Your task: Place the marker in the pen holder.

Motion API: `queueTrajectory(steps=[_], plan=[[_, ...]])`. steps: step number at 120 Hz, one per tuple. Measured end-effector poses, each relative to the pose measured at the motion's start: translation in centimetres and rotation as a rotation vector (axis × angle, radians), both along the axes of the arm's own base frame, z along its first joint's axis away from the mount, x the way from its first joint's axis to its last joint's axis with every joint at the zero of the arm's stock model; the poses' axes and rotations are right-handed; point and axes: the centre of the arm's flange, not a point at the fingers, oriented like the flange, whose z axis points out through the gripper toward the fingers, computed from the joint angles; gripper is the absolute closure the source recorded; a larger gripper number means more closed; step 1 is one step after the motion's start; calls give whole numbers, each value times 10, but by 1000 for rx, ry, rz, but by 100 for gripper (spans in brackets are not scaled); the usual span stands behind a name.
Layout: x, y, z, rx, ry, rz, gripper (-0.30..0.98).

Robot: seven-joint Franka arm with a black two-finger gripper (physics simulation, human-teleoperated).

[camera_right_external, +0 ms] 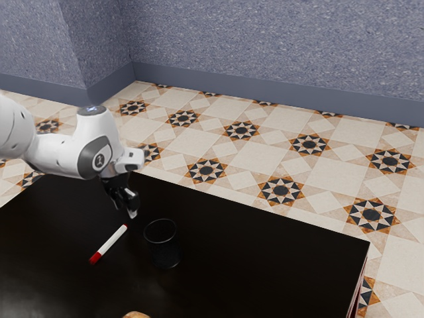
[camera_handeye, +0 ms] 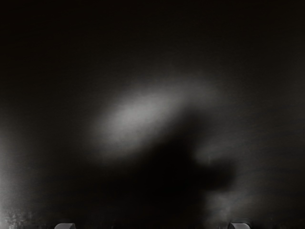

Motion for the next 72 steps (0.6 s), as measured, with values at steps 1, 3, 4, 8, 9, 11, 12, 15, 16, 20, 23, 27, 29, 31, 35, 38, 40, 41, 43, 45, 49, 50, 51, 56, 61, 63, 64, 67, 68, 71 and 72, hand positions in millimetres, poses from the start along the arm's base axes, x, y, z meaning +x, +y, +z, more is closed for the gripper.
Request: queueTrajectory(steps=[1,3,4,8,9,11,12,15,16,20,23,27,29,31,35,38,40,41,43,45,49,50,51,56,61,63,64,67,68,71,72], plan=[[-1,0,-1,-2,0,5,29],[-3,1,-3,-6,0,14,30],[-4,2,-4,-7,-1,18,31],[-7,7,-9,-12,0,38,32],[-8,8,-10,-13,0,43,32],[-9,11,-12,-14,-1,53,33],[-9,12,-12,-15,-1,57,33],[-10,15,-15,-17,-1,69,34],[-10,16,-16,-17,-1,72,34],[-11,18,-19,-18,-2,82,35],[-12,18,-19,-19,-4,86,35],[-17,15,-16,-21,-8,88,36],[-20,13,-15,-21,-9,89,36],[-23,12,-15,-22,-8,90,36],[-29,10,-16,-24,-6,93,37],[-33,8,-17,-25,-4,93,37],[-35,6,-18,-25,-4,93,37],[-36,6,-18,-26,-4,93,37],[-37,5,-19,-26,-3,93,37],[-38,4,-20,-26,-2,94,37],[-39,3,-23,-26,1,94,38],[-39,2,-24,-26,1,94,38],[-39,1,-25,-26,2,93,38],[-39,-1,-28,-25,4,91,38],[-39,-2,-30,-24,4,92,38],[-39,-2,-30,-24,3,93,38],[-39,-2,-31,-24,4,93,38],[-39,-2,-32,-24,4,95,39],[-39,-2,-32,-24,4,95,39],[-39,-2,-33,-23,4,97,39],[-39,-1,-33,-23,4,98,39]])
